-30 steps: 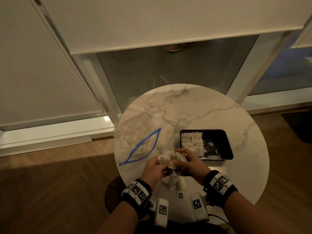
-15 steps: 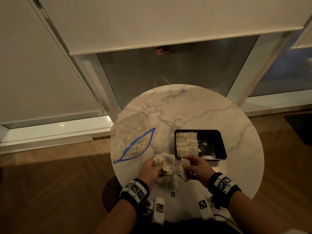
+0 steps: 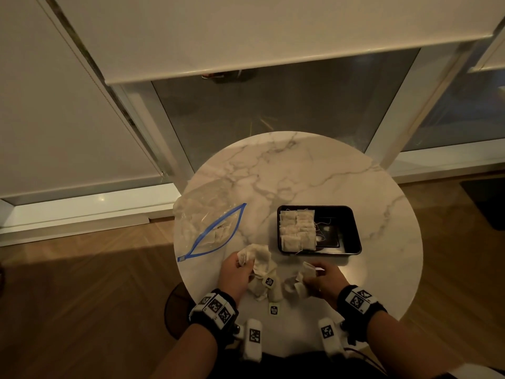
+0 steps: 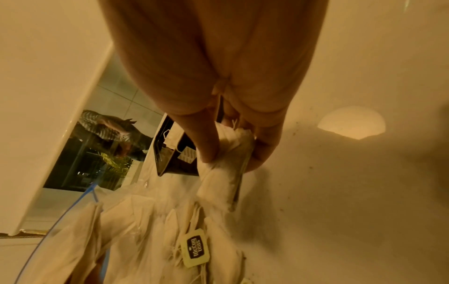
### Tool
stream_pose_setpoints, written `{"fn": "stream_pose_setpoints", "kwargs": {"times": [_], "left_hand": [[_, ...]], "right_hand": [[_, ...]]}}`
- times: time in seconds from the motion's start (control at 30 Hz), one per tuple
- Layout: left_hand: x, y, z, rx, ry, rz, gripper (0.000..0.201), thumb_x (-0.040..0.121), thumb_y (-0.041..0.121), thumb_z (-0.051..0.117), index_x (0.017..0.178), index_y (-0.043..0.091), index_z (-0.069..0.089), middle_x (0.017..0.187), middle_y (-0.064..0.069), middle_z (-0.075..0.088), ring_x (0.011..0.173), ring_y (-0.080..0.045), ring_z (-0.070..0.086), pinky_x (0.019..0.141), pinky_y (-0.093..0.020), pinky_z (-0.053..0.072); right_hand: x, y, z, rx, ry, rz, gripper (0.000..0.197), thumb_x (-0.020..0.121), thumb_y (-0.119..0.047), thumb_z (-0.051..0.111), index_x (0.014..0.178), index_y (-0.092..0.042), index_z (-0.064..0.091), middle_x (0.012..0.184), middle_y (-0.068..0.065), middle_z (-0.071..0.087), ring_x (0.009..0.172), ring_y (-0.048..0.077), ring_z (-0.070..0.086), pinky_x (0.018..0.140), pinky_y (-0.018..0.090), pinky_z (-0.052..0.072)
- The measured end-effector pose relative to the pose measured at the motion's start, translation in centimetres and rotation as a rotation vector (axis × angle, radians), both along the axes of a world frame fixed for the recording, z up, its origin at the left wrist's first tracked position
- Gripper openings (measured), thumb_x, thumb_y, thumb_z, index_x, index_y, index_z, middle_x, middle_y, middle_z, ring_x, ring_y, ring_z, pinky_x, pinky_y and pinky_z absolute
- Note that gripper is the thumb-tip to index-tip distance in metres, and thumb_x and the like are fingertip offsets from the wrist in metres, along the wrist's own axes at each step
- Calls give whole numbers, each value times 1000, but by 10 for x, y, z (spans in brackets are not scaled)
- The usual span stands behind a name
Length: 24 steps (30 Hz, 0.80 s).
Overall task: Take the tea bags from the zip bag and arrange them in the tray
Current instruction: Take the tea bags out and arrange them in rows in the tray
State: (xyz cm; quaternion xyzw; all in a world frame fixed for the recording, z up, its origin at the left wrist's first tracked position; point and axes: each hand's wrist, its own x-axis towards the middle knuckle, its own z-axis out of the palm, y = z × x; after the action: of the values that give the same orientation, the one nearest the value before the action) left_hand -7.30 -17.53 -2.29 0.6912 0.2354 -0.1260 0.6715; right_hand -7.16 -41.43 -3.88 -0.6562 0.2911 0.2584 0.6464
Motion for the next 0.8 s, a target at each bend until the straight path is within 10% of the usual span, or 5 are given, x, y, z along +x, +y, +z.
{"fn": "stream_pose_setpoints", "kwargs": {"times": [0.4, 0.63, 0.8], "left_hand": [[0, 3, 1, 347, -152, -149, 4, 91, 26, 69, 92, 25, 65, 89, 4, 70, 86, -13, 67, 81, -37, 57], [4, 16, -1, 151, -102, -35, 32, 78, 43, 72, 102, 22, 72, 93, -2, 76, 90, -22, 73, 87, -53, 58], [11, 19, 5, 72, -85, -28, 19, 90, 20, 70, 109, 18, 71, 100, -5, 77, 96, -24, 73, 90, -53, 57]], "right_hand": [[-3, -2, -9, -83, -8, -4, 33, 80, -7, 77, 109, -14, 63, 101, 15, 67, 91, 31, 68, 78, 47, 60], [4, -7, -17, -401, -77, 237, 27, 91, -22, 66, 118, -14, 65, 103, 2, 67, 89, 19, 65, 81, 34, 55], [7, -13, -26, -483, -3, 284, 41, 86, -22, 72, 125, -16, 60, 108, 4, 68, 88, 17, 64, 72, 29, 53]]}}
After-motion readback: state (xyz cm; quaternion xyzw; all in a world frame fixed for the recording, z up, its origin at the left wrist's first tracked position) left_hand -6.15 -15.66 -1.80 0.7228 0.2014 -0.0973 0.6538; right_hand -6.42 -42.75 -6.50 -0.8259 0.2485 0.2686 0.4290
